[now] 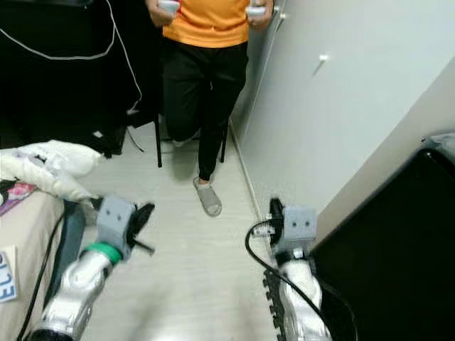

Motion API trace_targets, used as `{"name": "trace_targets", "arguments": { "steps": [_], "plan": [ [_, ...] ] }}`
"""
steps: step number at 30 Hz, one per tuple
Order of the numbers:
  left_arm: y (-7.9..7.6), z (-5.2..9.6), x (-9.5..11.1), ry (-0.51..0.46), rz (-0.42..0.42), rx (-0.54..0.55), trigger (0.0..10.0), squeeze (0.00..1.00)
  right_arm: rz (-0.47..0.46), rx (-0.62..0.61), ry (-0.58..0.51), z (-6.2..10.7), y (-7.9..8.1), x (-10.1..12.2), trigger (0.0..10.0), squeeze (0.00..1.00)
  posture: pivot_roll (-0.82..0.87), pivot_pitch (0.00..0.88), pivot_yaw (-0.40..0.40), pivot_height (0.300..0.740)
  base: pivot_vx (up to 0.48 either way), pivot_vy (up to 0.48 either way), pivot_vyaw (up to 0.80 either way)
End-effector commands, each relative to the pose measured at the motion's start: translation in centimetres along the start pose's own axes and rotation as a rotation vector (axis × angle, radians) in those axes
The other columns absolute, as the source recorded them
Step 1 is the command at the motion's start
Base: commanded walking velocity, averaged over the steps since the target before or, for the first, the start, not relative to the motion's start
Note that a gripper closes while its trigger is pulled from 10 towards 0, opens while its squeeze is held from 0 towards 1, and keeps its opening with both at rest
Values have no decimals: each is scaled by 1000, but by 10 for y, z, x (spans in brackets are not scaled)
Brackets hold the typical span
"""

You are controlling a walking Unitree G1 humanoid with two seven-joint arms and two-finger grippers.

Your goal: Clean up the room

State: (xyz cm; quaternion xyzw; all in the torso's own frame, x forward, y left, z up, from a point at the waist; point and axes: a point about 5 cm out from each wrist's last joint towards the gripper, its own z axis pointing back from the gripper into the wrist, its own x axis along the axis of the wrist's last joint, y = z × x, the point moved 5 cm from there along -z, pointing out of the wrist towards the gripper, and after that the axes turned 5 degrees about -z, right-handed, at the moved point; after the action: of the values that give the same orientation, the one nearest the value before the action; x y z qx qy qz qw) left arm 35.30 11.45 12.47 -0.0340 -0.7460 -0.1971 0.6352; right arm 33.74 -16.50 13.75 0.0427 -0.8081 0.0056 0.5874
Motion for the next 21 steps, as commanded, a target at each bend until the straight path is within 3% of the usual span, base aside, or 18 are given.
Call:
{"name": "trace_targets", "arguments": {
  "steps": [1, 4, 6, 21],
  "plan": [
    [-6, 7, -19, 69, -14, -27, 10000, 0, 22, -32, 101, 12, -11, -24, 10000, 0, -55, 65, -49, 740, 0, 0, 0],
    [-6, 15, -37, 132, -42, -30, 10000, 0, 53, -72, 208, 26, -24, -50, 10000, 0, -55, 65, -49, 740, 0, 0, 0],
    [-7, 17, -40, 144, -41, -29, 10000, 0, 65, -91, 223, 30, -29, -54, 10000, 0, -59, 55, -49, 740, 0, 0, 0],
    [-21, 15, -45, 195, -26, -53, 10000, 0, 11, -56, 247, 21, -17, -51, 10000, 0, -62, 44, -56, 740, 0, 0, 0]
  ]
}}
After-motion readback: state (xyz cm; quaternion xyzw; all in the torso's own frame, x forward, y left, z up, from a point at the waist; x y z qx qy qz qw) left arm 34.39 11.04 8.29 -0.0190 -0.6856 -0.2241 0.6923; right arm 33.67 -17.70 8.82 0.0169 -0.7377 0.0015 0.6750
